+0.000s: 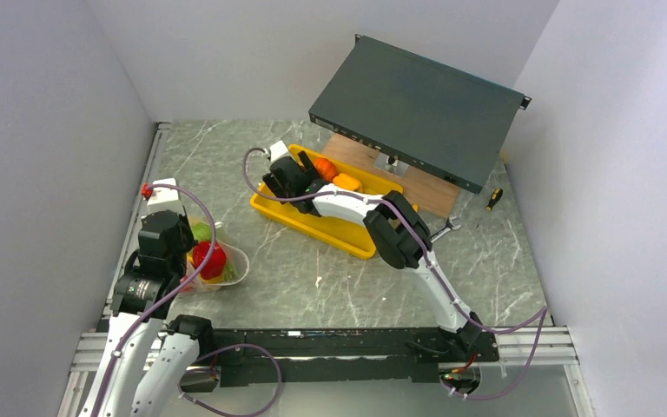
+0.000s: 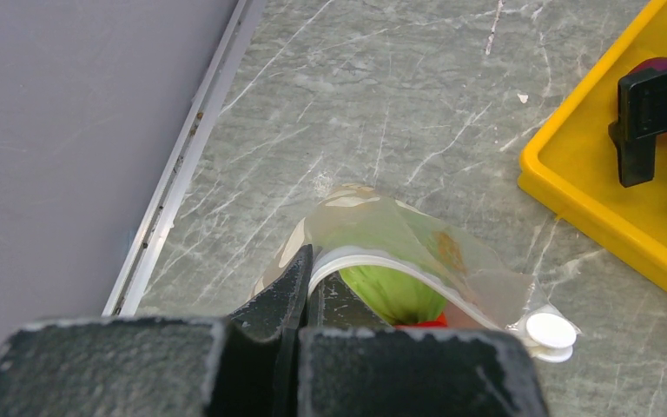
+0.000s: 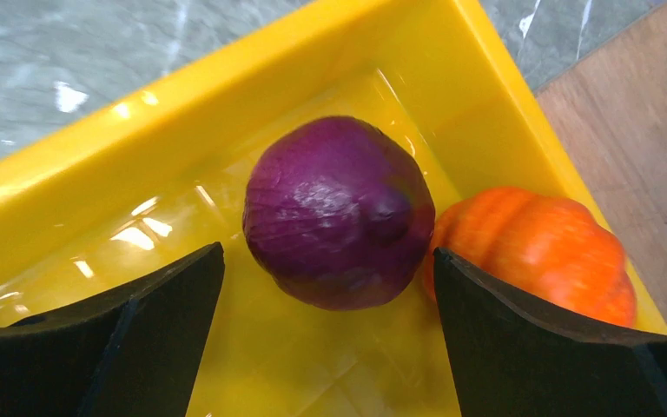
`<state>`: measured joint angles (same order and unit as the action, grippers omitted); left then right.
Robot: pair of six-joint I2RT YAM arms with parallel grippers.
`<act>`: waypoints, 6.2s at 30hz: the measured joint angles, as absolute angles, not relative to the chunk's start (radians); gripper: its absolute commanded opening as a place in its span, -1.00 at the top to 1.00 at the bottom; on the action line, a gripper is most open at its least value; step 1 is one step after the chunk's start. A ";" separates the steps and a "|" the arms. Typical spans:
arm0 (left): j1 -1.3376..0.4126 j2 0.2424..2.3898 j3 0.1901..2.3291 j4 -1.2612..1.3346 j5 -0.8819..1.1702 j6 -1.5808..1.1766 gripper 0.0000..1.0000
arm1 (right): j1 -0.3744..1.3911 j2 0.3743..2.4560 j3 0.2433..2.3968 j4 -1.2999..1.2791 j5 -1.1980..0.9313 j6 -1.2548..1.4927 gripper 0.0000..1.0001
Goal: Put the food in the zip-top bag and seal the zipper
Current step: Pick up the fake vegetable from the bin, then place the fake vegetable in the zipper food storage bag, then adjust the zipper food storage bag at the center of the board.
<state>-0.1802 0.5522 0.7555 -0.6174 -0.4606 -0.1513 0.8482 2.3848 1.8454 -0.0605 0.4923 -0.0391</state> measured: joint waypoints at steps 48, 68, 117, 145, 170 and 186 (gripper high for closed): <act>-0.180 0.566 0.756 -0.613 -0.450 -0.151 1.00 | 1.110 1.563 1.118 0.233 -0.141 0.256 0.96; -0.180 0.543 0.756 -0.614 -0.449 -0.151 1.00 | 1.212 1.905 1.367 0.363 -0.197 0.387 0.17; -0.180 0.543 0.756 -0.615 -0.449 -0.151 1.00 | 1.180 1.788 1.314 0.120 -0.017 0.419 0.14; -0.180 0.581 0.854 -0.745 -0.194 -0.157 1.00 | 1.206 1.733 1.237 0.074 -0.014 0.778 1.00; -0.329 0.784 0.956 -0.822 0.501 -0.405 0.84 | 1.247 1.236 0.880 0.051 0.293 1.356 1.00; -0.363 0.748 0.844 -0.706 0.578 -0.385 -0.37 | 1.244 1.357 0.863 0.122 0.329 1.465 1.00</act>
<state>-0.3630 0.7475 0.8444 -0.7059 0.5777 -0.3847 1.2442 1.3567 0.8631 0.1219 0.3286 1.4647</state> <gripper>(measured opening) 0.532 0.009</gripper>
